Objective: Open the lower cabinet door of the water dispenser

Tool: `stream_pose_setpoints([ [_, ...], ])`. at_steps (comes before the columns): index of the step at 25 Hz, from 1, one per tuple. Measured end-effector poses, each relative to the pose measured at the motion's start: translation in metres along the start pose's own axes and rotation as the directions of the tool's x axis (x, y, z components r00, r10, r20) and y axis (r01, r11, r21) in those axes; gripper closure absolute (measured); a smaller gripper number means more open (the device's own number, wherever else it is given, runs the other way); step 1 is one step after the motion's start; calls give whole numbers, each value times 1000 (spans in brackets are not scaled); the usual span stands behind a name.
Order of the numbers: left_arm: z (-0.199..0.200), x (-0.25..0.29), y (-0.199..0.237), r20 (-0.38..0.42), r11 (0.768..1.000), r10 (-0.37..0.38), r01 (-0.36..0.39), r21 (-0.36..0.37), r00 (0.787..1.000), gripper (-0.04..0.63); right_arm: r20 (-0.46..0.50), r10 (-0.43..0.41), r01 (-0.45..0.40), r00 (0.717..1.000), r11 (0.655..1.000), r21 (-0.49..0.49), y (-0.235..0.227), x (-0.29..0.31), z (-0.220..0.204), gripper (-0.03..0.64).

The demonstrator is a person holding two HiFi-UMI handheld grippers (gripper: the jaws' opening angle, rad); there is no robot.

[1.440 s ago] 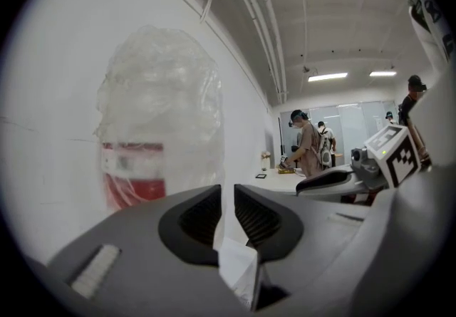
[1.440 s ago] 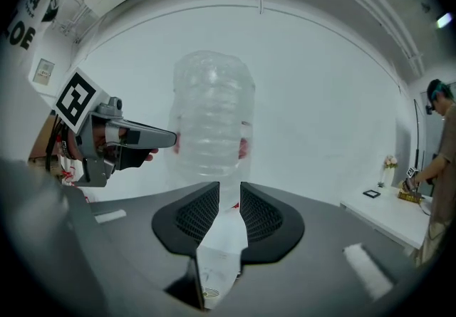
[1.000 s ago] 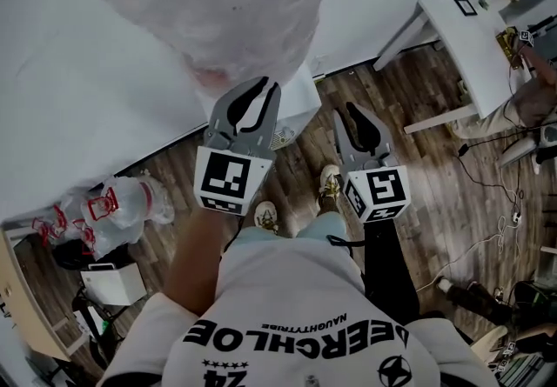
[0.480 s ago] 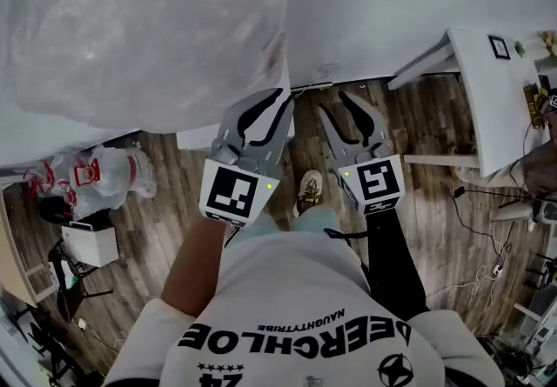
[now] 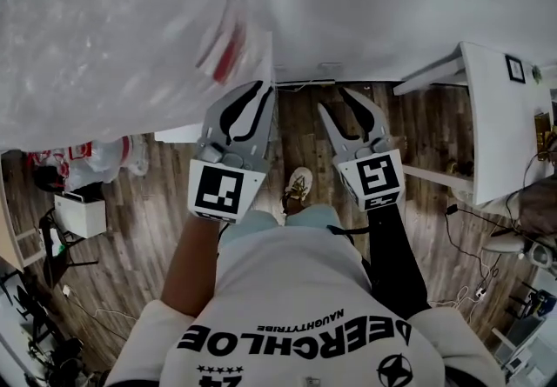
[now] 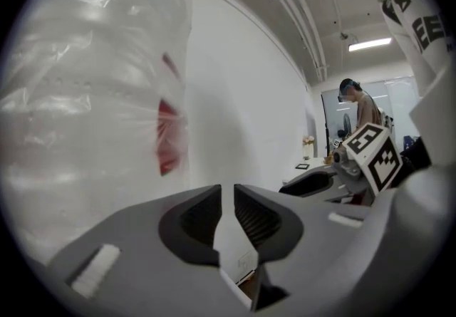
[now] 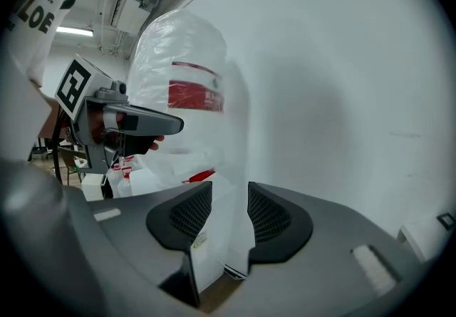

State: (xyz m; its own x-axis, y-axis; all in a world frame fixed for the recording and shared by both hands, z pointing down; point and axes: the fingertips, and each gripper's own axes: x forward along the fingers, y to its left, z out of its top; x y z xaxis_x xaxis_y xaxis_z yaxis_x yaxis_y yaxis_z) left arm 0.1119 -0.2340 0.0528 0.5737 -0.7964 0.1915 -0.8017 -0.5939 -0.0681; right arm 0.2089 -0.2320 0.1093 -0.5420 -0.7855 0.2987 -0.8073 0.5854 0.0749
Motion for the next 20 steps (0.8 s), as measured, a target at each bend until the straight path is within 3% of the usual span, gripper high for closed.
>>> stream_pose_setpoints([
  [10,-18,5,-11,-57,999,23,-25,-29,998,540,-51,120,-121,992,992,-21,15,20,-26,479],
  [20,-69,-2,-72,-167,993,-114,108,-45,979,540,-204,198,-211,959,976,-48,38,24,-112,479],
])
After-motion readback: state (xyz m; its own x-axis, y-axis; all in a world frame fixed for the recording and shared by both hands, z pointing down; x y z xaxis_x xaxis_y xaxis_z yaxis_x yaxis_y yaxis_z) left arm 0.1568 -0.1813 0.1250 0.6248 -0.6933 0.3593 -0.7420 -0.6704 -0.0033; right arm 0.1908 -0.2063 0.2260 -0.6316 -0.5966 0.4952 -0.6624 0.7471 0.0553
